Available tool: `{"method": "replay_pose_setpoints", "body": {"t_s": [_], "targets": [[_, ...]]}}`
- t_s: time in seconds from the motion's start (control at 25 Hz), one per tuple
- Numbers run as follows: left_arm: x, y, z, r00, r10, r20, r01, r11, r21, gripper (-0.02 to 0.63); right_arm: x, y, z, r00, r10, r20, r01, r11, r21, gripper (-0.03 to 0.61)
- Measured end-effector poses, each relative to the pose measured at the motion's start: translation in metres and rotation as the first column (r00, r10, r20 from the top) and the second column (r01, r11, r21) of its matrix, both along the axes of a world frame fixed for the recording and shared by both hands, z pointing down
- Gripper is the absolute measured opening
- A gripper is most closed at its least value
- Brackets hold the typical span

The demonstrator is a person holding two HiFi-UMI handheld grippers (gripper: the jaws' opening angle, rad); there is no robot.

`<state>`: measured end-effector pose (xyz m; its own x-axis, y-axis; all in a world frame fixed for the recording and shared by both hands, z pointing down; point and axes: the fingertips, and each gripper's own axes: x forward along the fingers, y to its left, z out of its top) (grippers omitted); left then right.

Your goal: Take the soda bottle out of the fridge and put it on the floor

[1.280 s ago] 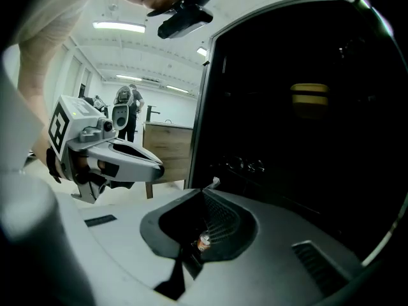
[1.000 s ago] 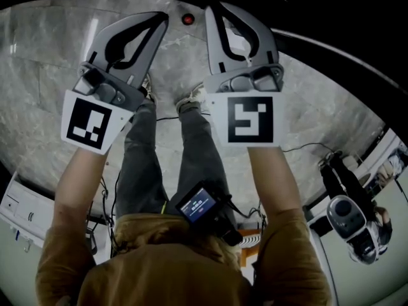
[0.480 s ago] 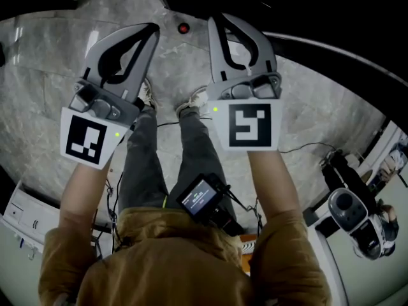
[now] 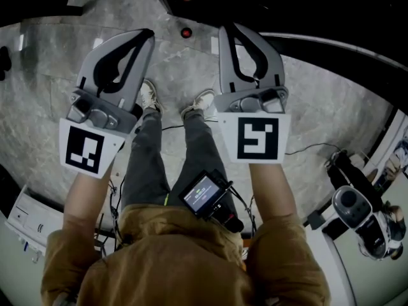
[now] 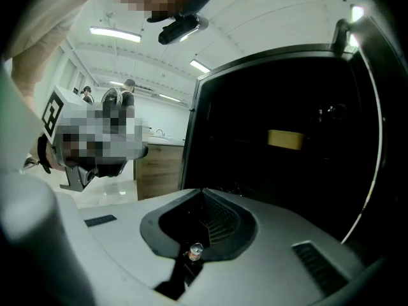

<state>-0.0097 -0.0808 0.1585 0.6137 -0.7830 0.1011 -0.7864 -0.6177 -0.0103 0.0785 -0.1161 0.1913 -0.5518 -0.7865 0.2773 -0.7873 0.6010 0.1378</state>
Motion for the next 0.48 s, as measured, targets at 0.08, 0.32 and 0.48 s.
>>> {"method": "replay_pose_setpoints", "body": {"t_s": [0.08,0.32,0.48], "targets": [[-0.002,0.001,-0.005,1.000,-0.010,-0.002,0.010,1.000,-0.003,0.002,0.006,0.001,-0.008,1.000,0.021,0.011,-0.021,1.000,0.000,0.002],[-0.009,0.010,-0.052,0.999,-0.038,-0.016,0.038,0.999,0.024,0.002,0.018,0.017,-0.060,0.996,0.073,0.042,-0.074,0.997,0.031,0.002],[-0.003,0.012,-0.091,0.999,-0.031,-0.020,0.032,0.998,0.061,0.002,0.030,0.026,-0.102,0.993,0.099,0.056,-0.103,0.993,0.064,0.002]]}}
